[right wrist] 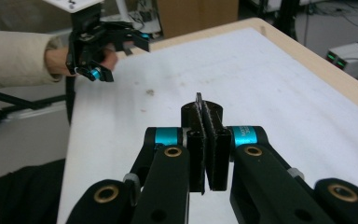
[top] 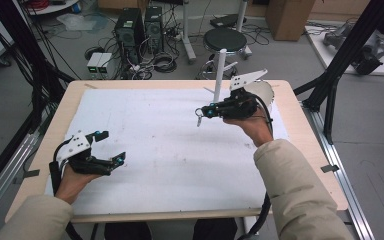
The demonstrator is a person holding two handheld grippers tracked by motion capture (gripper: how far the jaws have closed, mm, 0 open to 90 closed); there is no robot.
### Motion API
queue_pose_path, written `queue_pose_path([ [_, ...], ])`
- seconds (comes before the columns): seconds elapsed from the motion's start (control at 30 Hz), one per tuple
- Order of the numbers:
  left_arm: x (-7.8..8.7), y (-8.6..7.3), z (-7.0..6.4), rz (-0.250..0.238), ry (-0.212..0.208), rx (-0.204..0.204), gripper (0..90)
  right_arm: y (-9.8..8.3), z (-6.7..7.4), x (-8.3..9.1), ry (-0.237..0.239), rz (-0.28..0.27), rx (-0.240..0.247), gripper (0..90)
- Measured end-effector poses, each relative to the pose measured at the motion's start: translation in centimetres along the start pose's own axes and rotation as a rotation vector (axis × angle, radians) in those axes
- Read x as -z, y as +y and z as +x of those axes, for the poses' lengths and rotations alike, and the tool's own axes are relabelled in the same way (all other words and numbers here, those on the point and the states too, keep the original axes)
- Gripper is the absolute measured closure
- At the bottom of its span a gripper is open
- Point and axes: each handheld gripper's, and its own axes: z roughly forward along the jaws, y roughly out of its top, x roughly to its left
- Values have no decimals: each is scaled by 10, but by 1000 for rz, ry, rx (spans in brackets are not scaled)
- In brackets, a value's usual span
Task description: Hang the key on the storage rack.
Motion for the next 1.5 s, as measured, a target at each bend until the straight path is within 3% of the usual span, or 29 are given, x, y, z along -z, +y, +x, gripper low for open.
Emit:
queue_pose_path([
  [0.2, 11, -22, -1, -14, 40, 42, 17, 8, -19, 16, -67, 32, -13, 890],
  [0.33, 18, -32, -2, -63, 64, 63, 17, 14, -32, 25, -94, 36, -39, 890],
  [0.4, 21, -33, -3, -105, 76, 65, 17, 15, -38, 29, -108, 31, -63, 890],
  [0.53, 22, -35, -5, -120, 93, 43, 17, 18, -46, 30, -142, 59, -81, 890],
  [0.8, 27, -38, -6, -173, 126, 45, 21, 15, -65, 35, -195, 67, -123, 890],
  [1.37, 28, -39, -7, -191, 112, 29, 28, 1, -99, 23, -266, 61, -179, 889],
  [1.5, 30, -40, -5, -206, 92, 48, 29, -3, -104, 22, -271, 61, -192, 889],
])
